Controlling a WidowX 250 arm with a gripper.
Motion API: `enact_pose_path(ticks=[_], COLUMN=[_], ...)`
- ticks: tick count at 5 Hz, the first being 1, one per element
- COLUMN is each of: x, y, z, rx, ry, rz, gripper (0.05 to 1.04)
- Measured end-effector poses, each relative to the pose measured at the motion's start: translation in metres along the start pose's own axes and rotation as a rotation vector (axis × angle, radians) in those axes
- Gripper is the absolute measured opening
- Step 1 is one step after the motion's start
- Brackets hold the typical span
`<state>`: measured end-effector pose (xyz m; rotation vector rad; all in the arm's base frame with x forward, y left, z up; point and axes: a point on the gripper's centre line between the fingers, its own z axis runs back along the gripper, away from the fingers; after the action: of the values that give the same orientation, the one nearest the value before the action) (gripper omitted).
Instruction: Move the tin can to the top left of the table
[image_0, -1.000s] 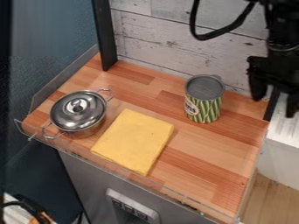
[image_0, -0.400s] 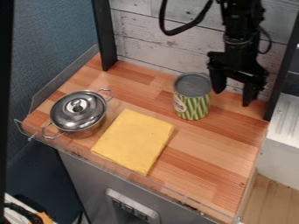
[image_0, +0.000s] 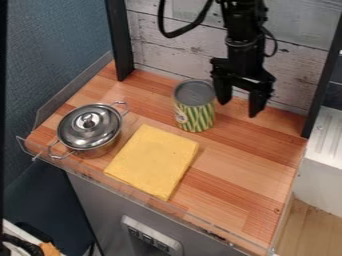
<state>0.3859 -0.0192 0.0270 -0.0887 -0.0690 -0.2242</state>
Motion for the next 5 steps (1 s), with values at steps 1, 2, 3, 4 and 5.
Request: enact_pose_path(ticks=[1,2,3,4,5], x=[-0.015,-0.031,-0.048,-0.06,-0.056], y=[0.024,0.056,0.081,0.102,0.102], z=[0.002,0.006,0.01,0.008,0.006], rx=[0.017,0.023,0.018,0.007,-0.008], ry=[0.061,0.098,0.132,0.156,0.12], rz=[0.019,0.085,0.143,0.184,0.174], gripper=[1.001,1.001,1.001,1.001,1.001])
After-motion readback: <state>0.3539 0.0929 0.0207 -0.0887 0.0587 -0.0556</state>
